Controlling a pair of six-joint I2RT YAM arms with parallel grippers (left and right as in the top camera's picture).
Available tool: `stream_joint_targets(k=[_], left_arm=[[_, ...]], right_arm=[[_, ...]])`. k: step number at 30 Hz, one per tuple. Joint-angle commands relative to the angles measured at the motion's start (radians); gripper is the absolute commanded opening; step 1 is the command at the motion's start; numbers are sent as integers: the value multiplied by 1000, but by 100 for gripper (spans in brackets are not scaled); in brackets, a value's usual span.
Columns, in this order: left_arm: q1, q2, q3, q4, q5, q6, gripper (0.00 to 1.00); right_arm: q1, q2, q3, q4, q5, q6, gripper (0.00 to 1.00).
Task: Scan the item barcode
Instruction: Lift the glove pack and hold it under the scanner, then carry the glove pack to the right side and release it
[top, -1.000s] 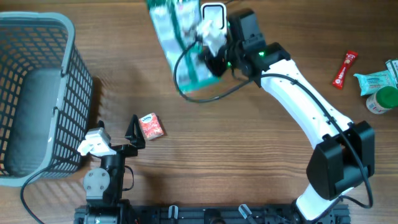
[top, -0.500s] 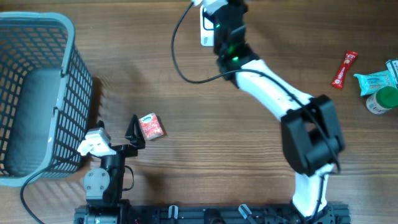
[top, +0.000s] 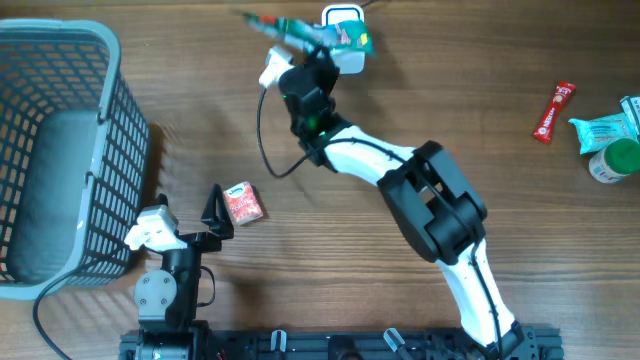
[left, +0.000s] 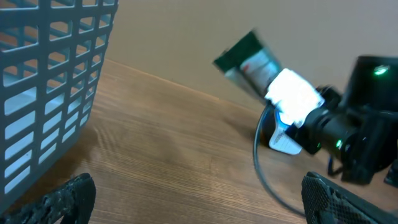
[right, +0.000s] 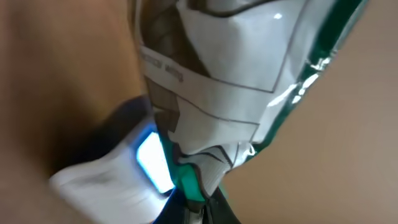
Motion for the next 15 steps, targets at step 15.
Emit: stream_joint_targets(k=[15], left_arm=[[-3, -9, -6, 3, 5, 12, 100]], right_arm=[[-77, -262, 1, -331, -5, 179, 4]])
